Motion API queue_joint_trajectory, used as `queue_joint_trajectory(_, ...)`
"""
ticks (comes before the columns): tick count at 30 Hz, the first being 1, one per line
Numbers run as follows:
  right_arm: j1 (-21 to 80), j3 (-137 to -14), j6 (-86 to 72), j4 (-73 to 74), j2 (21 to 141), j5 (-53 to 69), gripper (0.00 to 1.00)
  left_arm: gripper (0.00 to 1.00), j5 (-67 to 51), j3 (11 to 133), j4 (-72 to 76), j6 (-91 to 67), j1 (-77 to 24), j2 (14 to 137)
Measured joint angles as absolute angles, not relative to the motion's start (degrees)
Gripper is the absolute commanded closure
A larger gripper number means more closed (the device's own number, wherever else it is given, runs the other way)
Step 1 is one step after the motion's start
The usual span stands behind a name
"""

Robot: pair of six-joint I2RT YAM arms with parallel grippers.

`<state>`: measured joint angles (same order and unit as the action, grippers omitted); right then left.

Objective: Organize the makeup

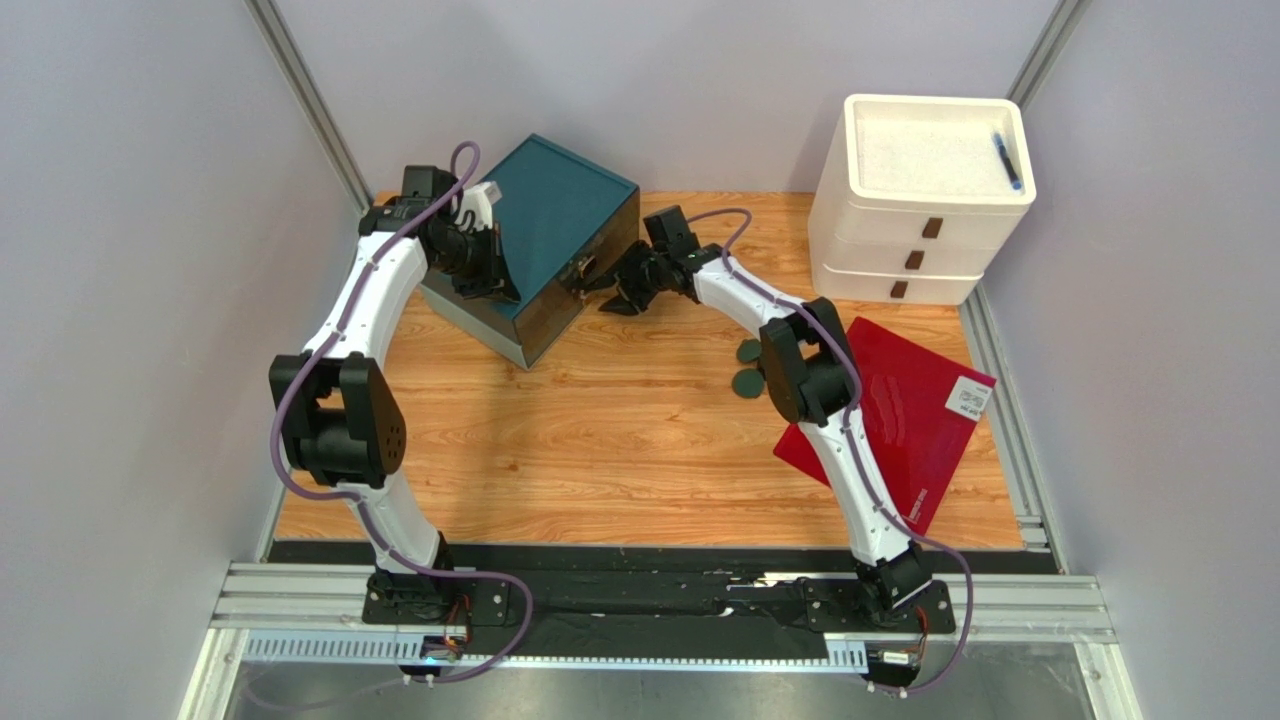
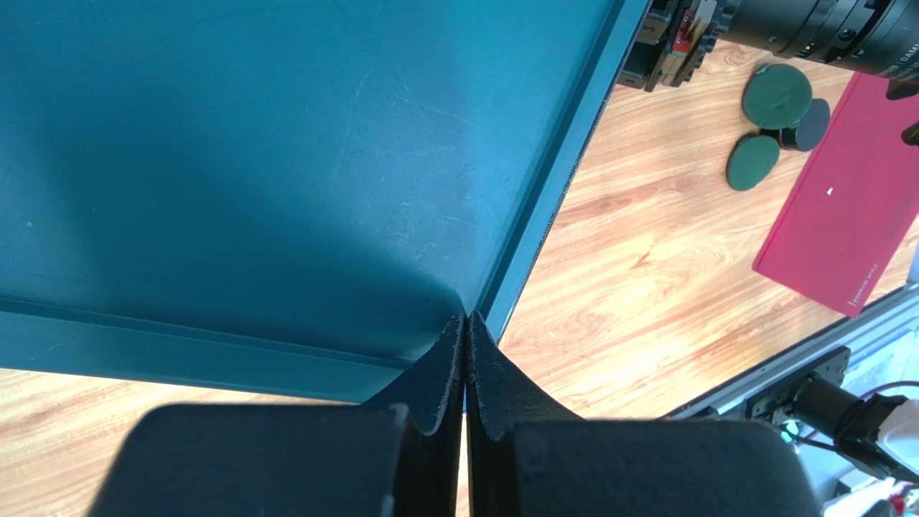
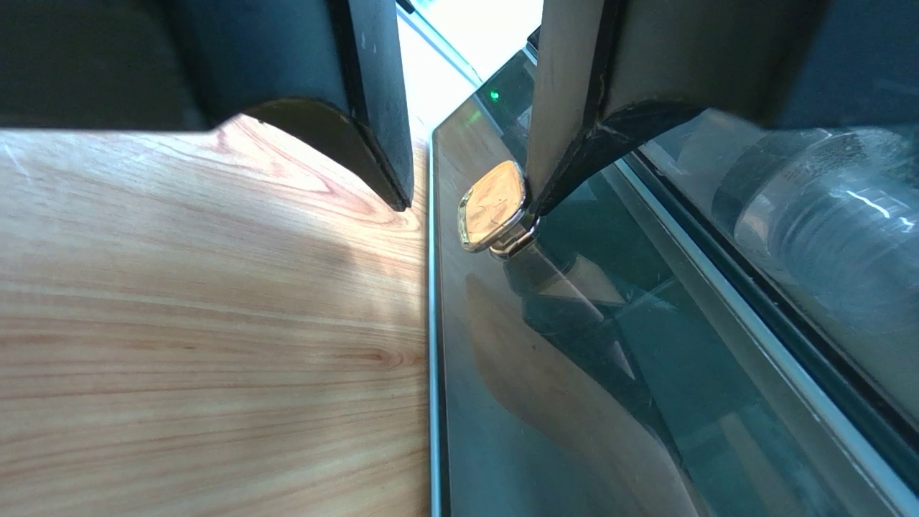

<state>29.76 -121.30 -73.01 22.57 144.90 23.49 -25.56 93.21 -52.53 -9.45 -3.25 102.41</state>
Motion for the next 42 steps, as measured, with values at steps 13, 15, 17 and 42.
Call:
queue_joint_trajectory(13, 30.35, -125.36, -69.73, 27.2, 145.08, 20.64, 1.0, 1.0, -25.58, 93.73, -53.08, -9.28, -3.25, 102.74)
queue_joint_trajectory(15, 30.35, -125.34, -68.51, 27.86, 144.86, 20.69, 1.0, 1.0, -25.61, 93.82, -53.17, -9.28, -3.25, 102.83)
queue_joint_trajectory(17, 30.33, -123.94, -67.0, 28.25, 143.85, 20.53, 1.0, 1.0, -25.58, 93.86, -53.23, -9.28, -3.25, 102.83)
queue_joint_trajectory(42, 26.39, -95.81, -49.67, 39.07, 122.17, 16.8, 0.57, 1.0, -25.65, 94.39, -53.78, -9.69, -3.25, 103.72)
